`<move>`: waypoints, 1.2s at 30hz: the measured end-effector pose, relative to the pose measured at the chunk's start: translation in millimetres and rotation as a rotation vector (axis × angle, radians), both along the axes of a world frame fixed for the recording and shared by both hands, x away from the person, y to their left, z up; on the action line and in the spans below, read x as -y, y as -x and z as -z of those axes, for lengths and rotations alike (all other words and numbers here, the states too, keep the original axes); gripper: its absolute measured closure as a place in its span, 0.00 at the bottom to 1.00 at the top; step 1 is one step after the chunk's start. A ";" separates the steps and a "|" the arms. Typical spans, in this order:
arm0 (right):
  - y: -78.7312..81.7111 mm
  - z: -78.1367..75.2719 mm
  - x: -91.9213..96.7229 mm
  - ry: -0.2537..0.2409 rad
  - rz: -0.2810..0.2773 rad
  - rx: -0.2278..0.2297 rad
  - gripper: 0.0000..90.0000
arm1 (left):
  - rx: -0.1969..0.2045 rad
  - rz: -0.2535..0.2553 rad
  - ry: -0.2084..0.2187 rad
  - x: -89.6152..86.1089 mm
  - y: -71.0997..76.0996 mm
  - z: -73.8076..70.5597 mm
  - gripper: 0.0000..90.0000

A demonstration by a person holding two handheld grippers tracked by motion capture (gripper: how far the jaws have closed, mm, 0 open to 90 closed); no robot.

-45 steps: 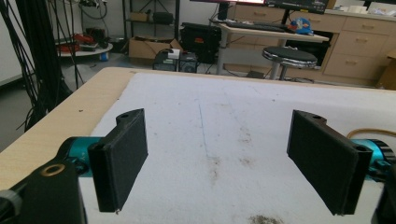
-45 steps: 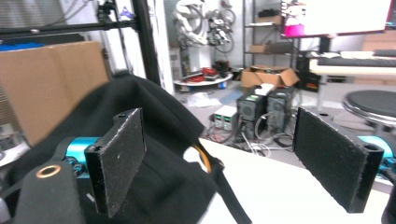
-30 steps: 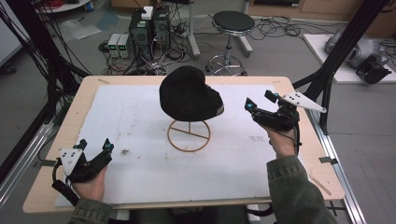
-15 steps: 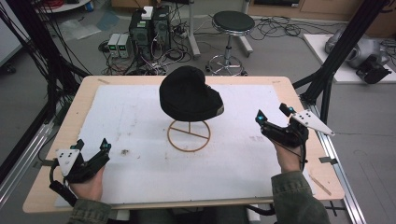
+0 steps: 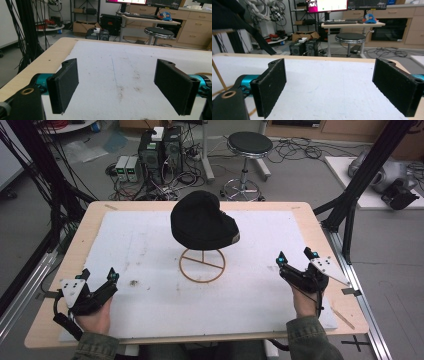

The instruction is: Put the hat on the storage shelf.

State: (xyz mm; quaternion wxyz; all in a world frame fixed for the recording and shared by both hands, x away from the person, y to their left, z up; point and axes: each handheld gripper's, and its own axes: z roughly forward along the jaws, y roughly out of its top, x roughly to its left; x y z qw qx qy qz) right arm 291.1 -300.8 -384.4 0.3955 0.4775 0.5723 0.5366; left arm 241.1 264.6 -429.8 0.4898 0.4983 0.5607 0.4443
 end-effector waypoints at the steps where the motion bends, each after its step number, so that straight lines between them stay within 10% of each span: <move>1: 1.1 2.9 -0.4 0.007 0.002 0.001 0.13 | -0.001 -0.001 0.000 0.0 -0.1 0.2 0.22; 15: -0.2 44.9 5.3 0.049 0.081 -0.013 0.13 | 0.000 -0.015 -0.005 1.1 -0.9 2.2 0.22; 36: 0.2 46.3 10.3 0.030 0.095 0.001 0.13 | -0.013 -0.002 -0.011 1.6 -1.6 2.8 0.22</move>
